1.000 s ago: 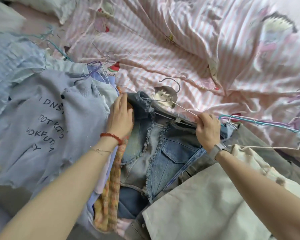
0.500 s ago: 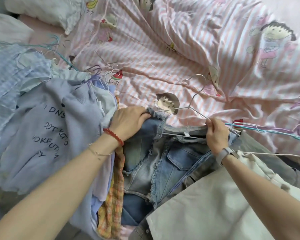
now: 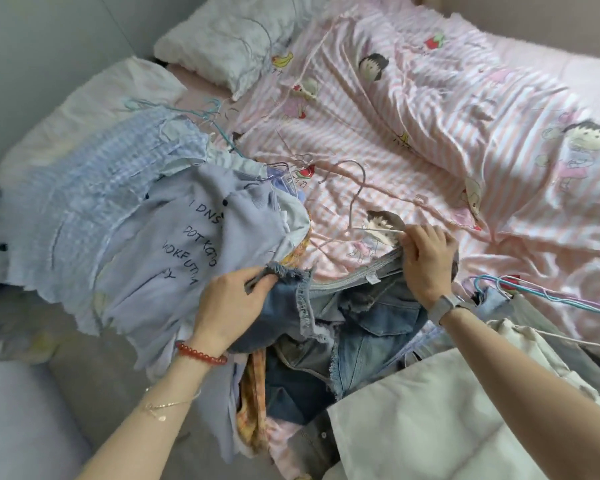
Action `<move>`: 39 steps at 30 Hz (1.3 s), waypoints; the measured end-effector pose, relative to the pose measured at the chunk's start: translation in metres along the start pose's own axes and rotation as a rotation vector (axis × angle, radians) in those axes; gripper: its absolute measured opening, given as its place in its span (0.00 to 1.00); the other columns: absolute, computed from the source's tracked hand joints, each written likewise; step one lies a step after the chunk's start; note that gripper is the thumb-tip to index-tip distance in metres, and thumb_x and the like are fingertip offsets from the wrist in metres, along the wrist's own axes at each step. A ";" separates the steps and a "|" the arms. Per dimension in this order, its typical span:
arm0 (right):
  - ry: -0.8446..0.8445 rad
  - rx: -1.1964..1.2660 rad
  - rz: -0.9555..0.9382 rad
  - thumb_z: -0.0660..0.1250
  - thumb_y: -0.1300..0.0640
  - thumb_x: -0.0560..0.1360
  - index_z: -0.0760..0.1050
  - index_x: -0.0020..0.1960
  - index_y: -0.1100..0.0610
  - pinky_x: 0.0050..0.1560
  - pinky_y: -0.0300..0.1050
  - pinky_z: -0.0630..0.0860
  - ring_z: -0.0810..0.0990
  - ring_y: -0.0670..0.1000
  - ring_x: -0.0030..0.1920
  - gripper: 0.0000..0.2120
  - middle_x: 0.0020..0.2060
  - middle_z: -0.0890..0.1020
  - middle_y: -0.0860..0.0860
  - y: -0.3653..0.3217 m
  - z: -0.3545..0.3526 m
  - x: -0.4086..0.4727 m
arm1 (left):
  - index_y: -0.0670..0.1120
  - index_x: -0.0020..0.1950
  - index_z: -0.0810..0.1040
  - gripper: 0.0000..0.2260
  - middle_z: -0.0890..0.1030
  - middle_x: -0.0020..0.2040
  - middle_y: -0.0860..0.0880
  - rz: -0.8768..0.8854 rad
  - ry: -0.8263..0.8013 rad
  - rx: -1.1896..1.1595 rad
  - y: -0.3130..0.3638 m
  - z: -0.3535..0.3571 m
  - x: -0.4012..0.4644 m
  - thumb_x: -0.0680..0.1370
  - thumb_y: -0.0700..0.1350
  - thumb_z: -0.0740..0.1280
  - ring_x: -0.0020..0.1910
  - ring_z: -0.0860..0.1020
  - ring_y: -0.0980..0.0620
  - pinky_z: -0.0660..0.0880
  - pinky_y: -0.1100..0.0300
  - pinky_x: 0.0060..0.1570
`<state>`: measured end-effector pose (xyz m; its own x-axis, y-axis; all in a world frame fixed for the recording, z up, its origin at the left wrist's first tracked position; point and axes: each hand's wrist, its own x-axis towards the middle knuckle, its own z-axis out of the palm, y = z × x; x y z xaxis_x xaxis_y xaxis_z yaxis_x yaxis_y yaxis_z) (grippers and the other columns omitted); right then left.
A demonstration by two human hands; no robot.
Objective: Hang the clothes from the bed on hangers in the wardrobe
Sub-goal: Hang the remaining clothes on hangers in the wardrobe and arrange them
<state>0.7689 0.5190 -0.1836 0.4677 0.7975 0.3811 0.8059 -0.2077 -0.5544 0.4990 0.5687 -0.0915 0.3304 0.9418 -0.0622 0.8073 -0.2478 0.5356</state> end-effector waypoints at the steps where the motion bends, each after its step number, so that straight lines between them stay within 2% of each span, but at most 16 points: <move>1: 0.021 0.003 -0.046 0.54 0.53 0.76 0.78 0.44 0.61 0.47 0.48 0.58 0.75 0.56 0.41 0.16 0.37 0.79 0.57 -0.018 -0.002 0.007 | 0.46 0.36 0.79 0.17 0.78 0.30 0.46 -0.018 0.045 -0.021 -0.004 -0.016 -0.009 0.72 0.58 0.61 0.33 0.76 0.44 0.71 0.52 0.33; 3: 0.044 0.033 -0.116 0.54 0.52 0.77 0.78 0.45 0.60 0.48 0.49 0.59 0.76 0.58 0.41 0.17 0.38 0.80 0.56 -0.057 -0.008 0.023 | 0.44 0.28 0.71 0.19 0.69 0.23 0.49 -0.058 0.143 -0.046 -0.012 -0.047 -0.024 0.73 0.56 0.62 0.26 0.70 0.49 0.64 0.55 0.28; 5: 0.095 0.069 -0.209 0.55 0.51 0.77 0.79 0.46 0.59 0.49 0.50 0.59 0.76 0.58 0.40 0.16 0.37 0.80 0.55 -0.102 -0.015 0.040 | 0.43 0.27 0.67 0.21 0.64 0.21 0.50 -0.089 0.243 -0.083 -0.018 -0.079 -0.041 0.73 0.55 0.64 0.23 0.65 0.53 0.59 0.56 0.26; 9: 0.203 0.137 -0.438 0.57 0.50 0.78 0.79 0.45 0.57 0.50 0.50 0.60 0.75 0.57 0.39 0.15 0.36 0.80 0.53 -0.204 -0.035 0.054 | 0.40 0.28 0.69 0.21 0.66 0.22 0.49 -0.137 0.404 -0.227 -0.045 -0.140 -0.095 0.74 0.53 0.66 0.24 0.66 0.55 0.59 0.60 0.28; 13: 0.243 0.277 -0.617 0.58 0.51 0.77 0.80 0.44 0.57 0.52 0.48 0.60 0.69 0.50 0.42 0.14 0.35 0.79 0.53 -0.297 -0.049 0.033 | 0.38 0.26 0.68 0.19 0.65 0.22 0.52 -0.140 0.580 -0.289 -0.060 -0.194 -0.176 0.76 0.41 0.68 0.24 0.63 0.58 0.58 0.66 0.25; 17: 0.302 0.379 -0.765 0.60 0.52 0.77 0.80 0.44 0.57 0.50 0.48 0.59 0.68 0.50 0.42 0.12 0.35 0.79 0.52 -0.388 -0.066 0.001 | 0.36 0.28 0.68 0.20 0.65 0.23 0.51 -0.183 0.745 -0.272 -0.076 -0.243 -0.254 0.75 0.47 0.68 0.25 0.63 0.58 0.59 0.63 0.27; 20: 0.350 0.437 -0.835 0.60 0.52 0.77 0.80 0.44 0.56 0.49 0.48 0.59 0.70 0.50 0.40 0.12 0.35 0.80 0.51 -0.458 -0.085 -0.024 | 0.36 0.31 0.72 0.25 0.70 0.24 0.45 -0.235 0.932 -0.176 -0.093 -0.282 -0.298 0.71 0.59 0.64 0.27 0.68 0.51 0.65 0.55 0.30; 22: 0.292 0.445 -0.893 0.60 0.51 0.77 0.80 0.44 0.56 0.46 0.48 0.60 0.74 0.53 0.38 0.13 0.34 0.80 0.50 -0.497 -0.096 -0.044 | 0.37 0.32 0.73 0.26 0.71 0.25 0.42 -0.292 1.071 -0.063 -0.103 -0.306 -0.328 0.70 0.61 0.61 0.28 0.68 0.47 0.65 0.54 0.31; 25: -0.039 0.478 -1.029 0.55 0.45 0.76 0.79 0.46 0.57 0.41 0.48 0.69 0.80 0.57 0.35 0.20 0.32 0.82 0.54 -0.535 -0.101 -0.076 | 0.39 0.32 0.72 0.20 0.71 0.27 0.46 -0.357 1.221 0.075 -0.115 -0.332 -0.380 0.74 0.54 0.64 0.30 0.70 0.46 0.64 0.57 0.33; 27: -0.262 0.481 -1.137 0.54 0.42 0.75 0.79 0.47 0.57 0.36 0.46 0.71 0.80 0.59 0.35 0.22 0.31 0.81 0.56 -0.549 -0.098 -0.100 | 0.44 0.32 0.71 0.16 0.71 0.29 0.50 -0.373 1.234 0.132 -0.125 -0.337 -0.420 0.75 0.51 0.65 0.31 0.70 0.49 0.64 0.61 0.34; 29: -0.353 0.511 -1.287 0.52 0.41 0.75 0.78 0.46 0.57 0.33 0.44 0.68 0.79 0.59 0.32 0.23 0.30 0.80 0.56 -0.559 -0.091 -0.130 | 0.45 0.33 0.73 0.16 0.73 0.31 0.51 -0.455 1.207 0.193 -0.137 -0.337 -0.462 0.74 0.55 0.62 0.33 0.71 0.49 0.66 0.58 0.36; 31: -0.307 0.573 -1.359 0.51 0.44 0.76 0.77 0.43 0.58 0.28 0.44 0.66 0.77 0.57 0.26 0.22 0.25 0.78 0.53 -0.568 -0.085 -0.167 | 0.41 0.36 0.78 0.14 0.77 0.34 0.47 -0.510 1.211 0.181 -0.147 -0.336 -0.501 0.75 0.50 0.65 0.35 0.72 0.53 0.67 0.59 0.39; 33: -0.220 0.641 -1.342 0.51 0.45 0.78 0.78 0.42 0.58 0.22 0.40 0.66 0.76 0.55 0.22 0.22 0.22 0.77 0.52 -0.580 -0.077 -0.207 | 0.37 0.41 0.81 0.07 0.79 0.40 0.45 -0.504 1.225 0.151 -0.152 -0.333 -0.539 0.75 0.40 0.67 0.38 0.74 0.62 0.67 0.71 0.43; 35: -0.175 0.679 -1.326 0.47 0.44 0.80 0.79 0.43 0.57 0.21 0.40 0.68 0.77 0.55 0.22 0.26 0.23 0.77 0.52 -0.594 -0.072 -0.243 | 0.36 0.44 0.82 0.05 0.79 0.43 0.50 -0.527 1.238 0.137 -0.150 -0.330 -0.572 0.75 0.35 0.66 0.43 0.73 0.75 0.63 0.81 0.48; 37: -0.133 0.745 -1.342 0.46 0.46 0.81 0.79 0.43 0.58 0.21 0.40 0.69 0.77 0.55 0.23 0.27 0.25 0.78 0.52 -0.610 -0.073 -0.272 | 0.40 0.36 0.79 0.09 0.76 0.35 0.63 -0.571 1.247 0.095 -0.146 -0.326 -0.603 0.76 0.34 0.65 0.37 0.73 0.74 0.64 0.81 0.43; 39: -0.104 0.828 -1.379 0.49 0.49 0.81 0.79 0.43 0.58 0.22 0.40 0.69 0.78 0.54 0.26 0.23 0.26 0.79 0.52 -0.628 -0.080 -0.297 | 0.47 0.33 0.75 0.13 0.71 0.24 0.64 -0.619 1.246 0.063 -0.140 -0.324 -0.632 0.77 0.37 0.64 0.28 0.71 0.70 0.65 0.78 0.34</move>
<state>0.1527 0.3671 0.1107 -0.4647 0.1485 0.8729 0.1472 0.9851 -0.0892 0.0192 0.0815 0.1456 -0.7059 0.4722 0.5280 0.6919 0.3002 0.6566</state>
